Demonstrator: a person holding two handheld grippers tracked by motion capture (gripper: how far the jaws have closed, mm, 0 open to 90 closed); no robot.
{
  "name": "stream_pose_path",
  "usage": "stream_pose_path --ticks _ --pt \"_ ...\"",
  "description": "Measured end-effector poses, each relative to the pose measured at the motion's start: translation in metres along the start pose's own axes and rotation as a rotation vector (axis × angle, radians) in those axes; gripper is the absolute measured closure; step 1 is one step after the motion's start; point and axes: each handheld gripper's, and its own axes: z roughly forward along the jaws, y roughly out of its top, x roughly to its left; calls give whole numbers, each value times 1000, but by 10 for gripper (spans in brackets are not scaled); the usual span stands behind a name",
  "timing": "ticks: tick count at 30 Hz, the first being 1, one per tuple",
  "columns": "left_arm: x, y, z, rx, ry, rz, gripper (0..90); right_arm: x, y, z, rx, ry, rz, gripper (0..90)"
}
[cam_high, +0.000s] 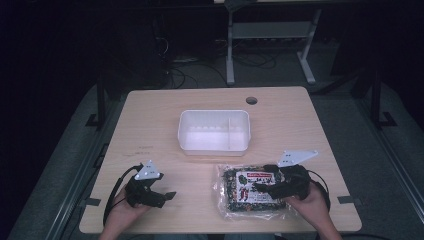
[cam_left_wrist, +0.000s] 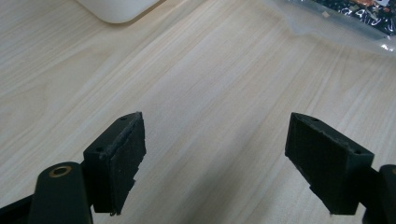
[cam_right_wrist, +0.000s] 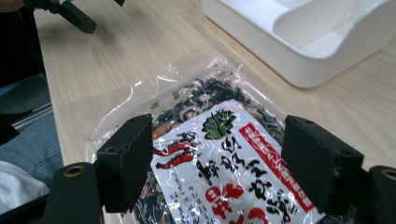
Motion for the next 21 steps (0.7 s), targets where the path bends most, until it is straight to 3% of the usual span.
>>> stream_pose_path --ticks 14,21 --pt "-8 10 4 -6 -19 18 242 -6 -16 -20 -6 -61 47 238" --pt "-18 30 10 -15 -50 58 321 -7 -22 -28 -10 -79 63 237"
